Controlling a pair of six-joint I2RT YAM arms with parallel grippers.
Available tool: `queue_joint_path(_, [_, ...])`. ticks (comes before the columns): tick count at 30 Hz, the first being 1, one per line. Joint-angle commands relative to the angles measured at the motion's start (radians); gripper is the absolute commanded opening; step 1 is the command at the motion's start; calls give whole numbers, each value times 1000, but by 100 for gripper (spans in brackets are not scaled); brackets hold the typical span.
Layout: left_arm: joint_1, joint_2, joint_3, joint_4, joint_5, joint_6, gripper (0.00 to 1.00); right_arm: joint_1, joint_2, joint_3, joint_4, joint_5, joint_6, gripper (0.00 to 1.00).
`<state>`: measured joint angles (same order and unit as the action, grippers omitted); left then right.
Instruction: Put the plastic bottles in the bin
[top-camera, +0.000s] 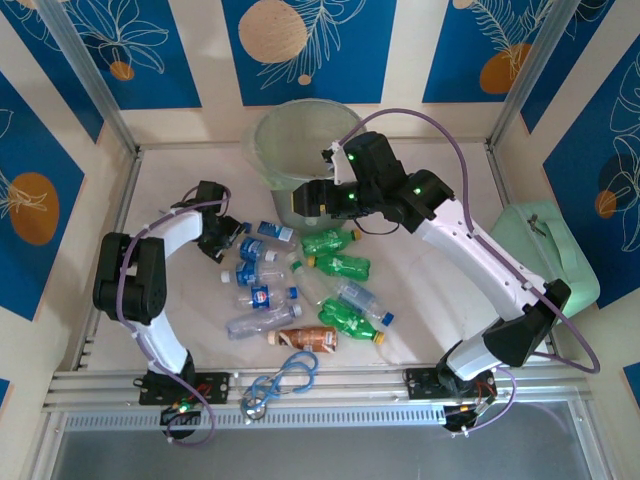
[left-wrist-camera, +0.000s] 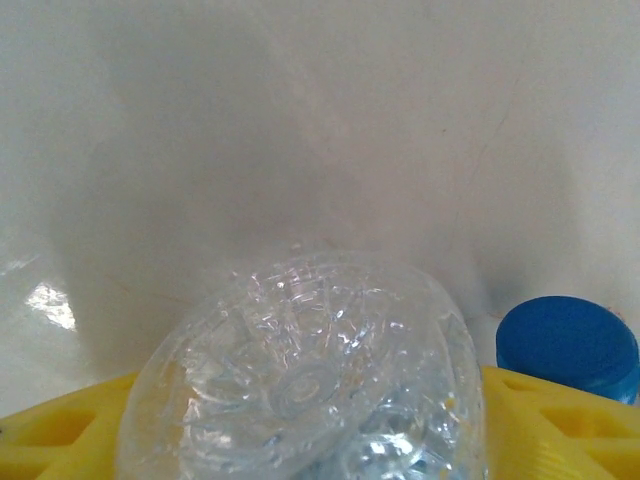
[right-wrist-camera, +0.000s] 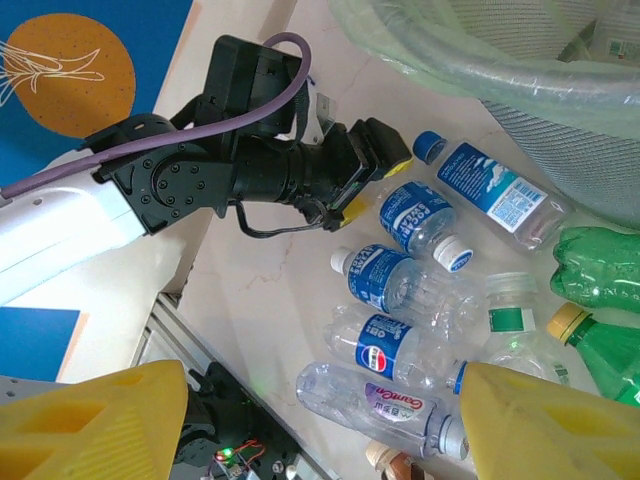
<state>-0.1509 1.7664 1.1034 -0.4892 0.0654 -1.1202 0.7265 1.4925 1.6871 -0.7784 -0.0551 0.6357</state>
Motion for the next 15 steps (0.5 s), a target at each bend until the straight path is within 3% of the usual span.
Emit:
queue_joint_path(1, [8,-24,27,-29,-39,17,66,2,-42,-9,-17,12,5,72])
queue_joint_path(15, [22,-237,57,-5,-26,83,59,3,-70,-24,24,-22,19,70])
